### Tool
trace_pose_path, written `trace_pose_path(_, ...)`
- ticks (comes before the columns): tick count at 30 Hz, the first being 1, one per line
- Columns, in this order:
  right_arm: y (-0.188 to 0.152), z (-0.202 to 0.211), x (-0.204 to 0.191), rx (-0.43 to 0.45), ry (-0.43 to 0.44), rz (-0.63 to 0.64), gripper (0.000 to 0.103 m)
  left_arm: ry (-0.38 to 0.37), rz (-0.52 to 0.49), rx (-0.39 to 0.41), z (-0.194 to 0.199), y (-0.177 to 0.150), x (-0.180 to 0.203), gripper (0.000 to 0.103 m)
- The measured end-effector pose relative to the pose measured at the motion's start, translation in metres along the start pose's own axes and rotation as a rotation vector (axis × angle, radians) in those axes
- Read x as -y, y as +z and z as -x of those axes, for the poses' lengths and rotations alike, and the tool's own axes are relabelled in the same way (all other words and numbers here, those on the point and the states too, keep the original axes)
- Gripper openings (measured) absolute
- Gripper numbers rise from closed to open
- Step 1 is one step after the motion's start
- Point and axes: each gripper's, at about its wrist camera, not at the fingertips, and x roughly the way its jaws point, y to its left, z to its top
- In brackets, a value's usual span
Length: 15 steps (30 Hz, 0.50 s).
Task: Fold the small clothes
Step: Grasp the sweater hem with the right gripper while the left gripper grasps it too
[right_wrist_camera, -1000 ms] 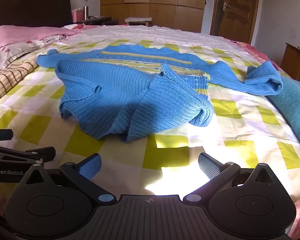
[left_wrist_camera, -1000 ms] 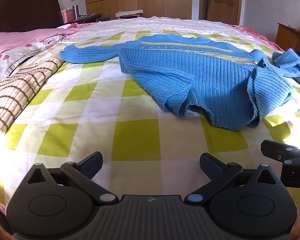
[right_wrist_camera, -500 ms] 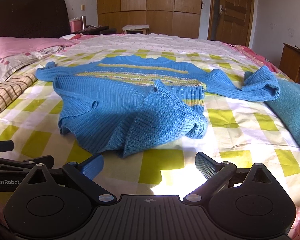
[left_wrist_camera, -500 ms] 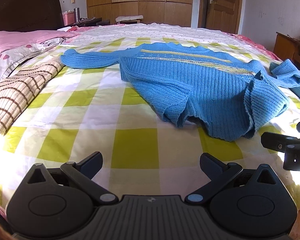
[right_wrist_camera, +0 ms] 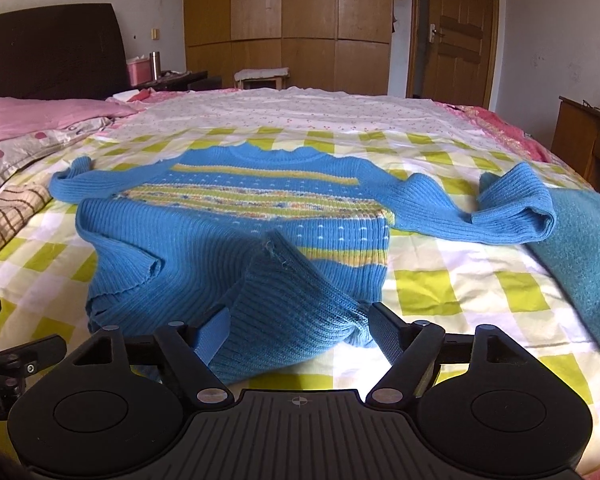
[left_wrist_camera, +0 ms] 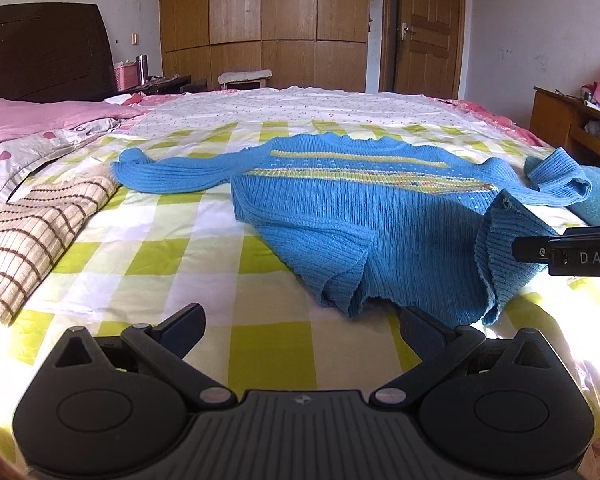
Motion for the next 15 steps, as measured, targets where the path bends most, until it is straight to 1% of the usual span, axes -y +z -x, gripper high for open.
trace_pose_path(2,0.005,-0.001,-0.001,0.027,-0.007,0.035,0.069,-0.002,-0.01,0.011,-0.002,0.003,-0.001,0.103)
trace_pose_path(6,0.014,-0.004,-0.005,0.056,0.0,0.098,0.061,-0.006,0.0,0.01,-0.007,0.007,-0.005,0.103)
trace_pose_path(7,0.016,-0.007,-0.005,0.053,0.011,0.113,0.06,-0.008,0.005,0.009,-0.009,0.008,-0.006,0.103)
trace_pose_path(9,0.018,-0.013,-0.006,0.031,0.036,0.138,0.053,-0.015,0.012,0.006,-0.011,0.009,-0.007,0.103)
trace_pose_path(11,0.018,-0.023,-0.005,-0.017,0.069,0.148,0.038,-0.017,0.012,0.002,-0.013,0.01,-0.007,0.103)
trace_pose_path(12,0.017,-0.029,-0.004,-0.055,0.087,0.142,0.035,-0.017,0.011,0.001,-0.013,0.01,-0.007,0.103)
trace_pose_path(14,0.015,-0.033,0.0,-0.091,0.105,0.133,0.021,-0.016,0.007,-0.002,-0.013,0.009,-0.007,0.103)
trace_pose_path(15,0.014,-0.032,0.002,-0.1,0.121,0.126,0.018,-0.015,0.007,-0.003,-0.013,0.01,-0.007,0.103)
